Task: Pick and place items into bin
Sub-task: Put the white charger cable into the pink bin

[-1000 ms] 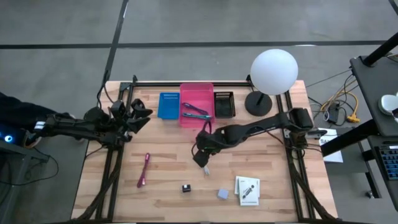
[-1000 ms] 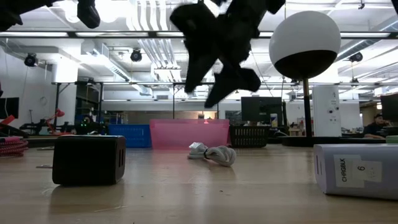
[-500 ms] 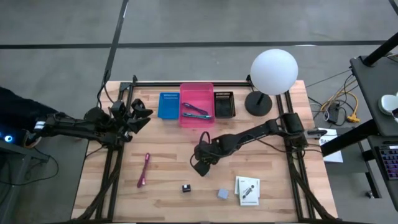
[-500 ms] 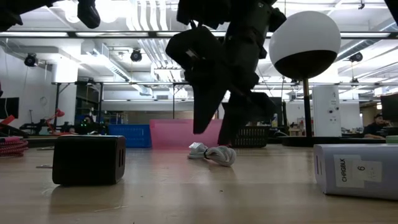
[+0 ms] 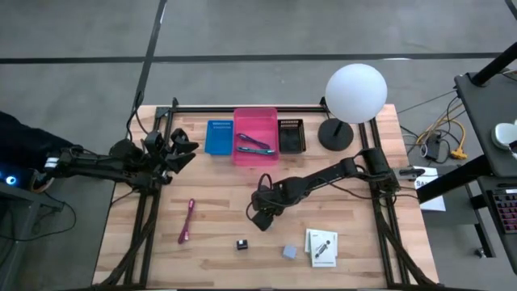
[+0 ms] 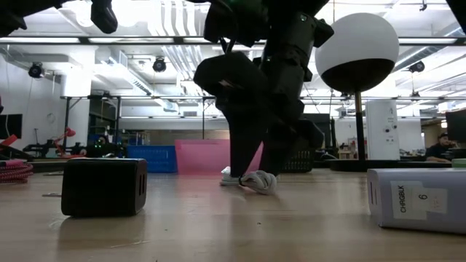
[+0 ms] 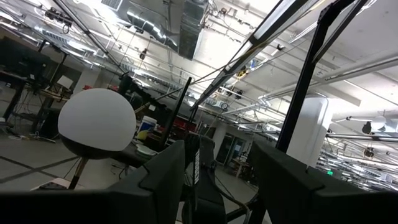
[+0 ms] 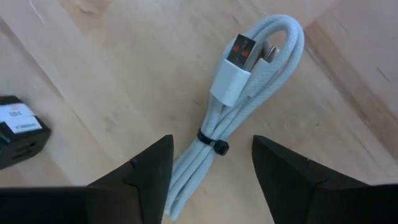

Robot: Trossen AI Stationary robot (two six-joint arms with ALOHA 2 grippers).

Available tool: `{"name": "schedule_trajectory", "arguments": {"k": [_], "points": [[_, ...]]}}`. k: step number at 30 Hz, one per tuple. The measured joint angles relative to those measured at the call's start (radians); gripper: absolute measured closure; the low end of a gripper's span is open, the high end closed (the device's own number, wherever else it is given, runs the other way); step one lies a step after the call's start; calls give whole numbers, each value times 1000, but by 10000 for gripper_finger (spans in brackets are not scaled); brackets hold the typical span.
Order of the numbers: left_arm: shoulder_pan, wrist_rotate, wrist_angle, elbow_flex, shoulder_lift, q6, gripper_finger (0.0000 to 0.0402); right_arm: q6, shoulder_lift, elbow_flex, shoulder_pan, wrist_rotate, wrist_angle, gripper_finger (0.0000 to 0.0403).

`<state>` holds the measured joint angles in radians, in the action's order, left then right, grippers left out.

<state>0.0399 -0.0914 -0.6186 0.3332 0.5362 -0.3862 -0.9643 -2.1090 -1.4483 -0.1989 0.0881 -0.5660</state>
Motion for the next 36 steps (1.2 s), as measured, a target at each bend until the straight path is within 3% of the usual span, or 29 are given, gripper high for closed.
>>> {"name": "schedule_trajectory", "arguments": {"k": [15, 20, 36], "points": [[0, 0, 0, 0, 0, 0, 230, 68, -1, 2, 0, 48, -30, 372], [0, 0, 0, 0, 0, 0, 230, 106, 8, -25, 10, 96, -36, 372], [0, 0, -1, 0, 0, 1, 230, 391, 132, -162, 127, 51, -35, 372]]}}
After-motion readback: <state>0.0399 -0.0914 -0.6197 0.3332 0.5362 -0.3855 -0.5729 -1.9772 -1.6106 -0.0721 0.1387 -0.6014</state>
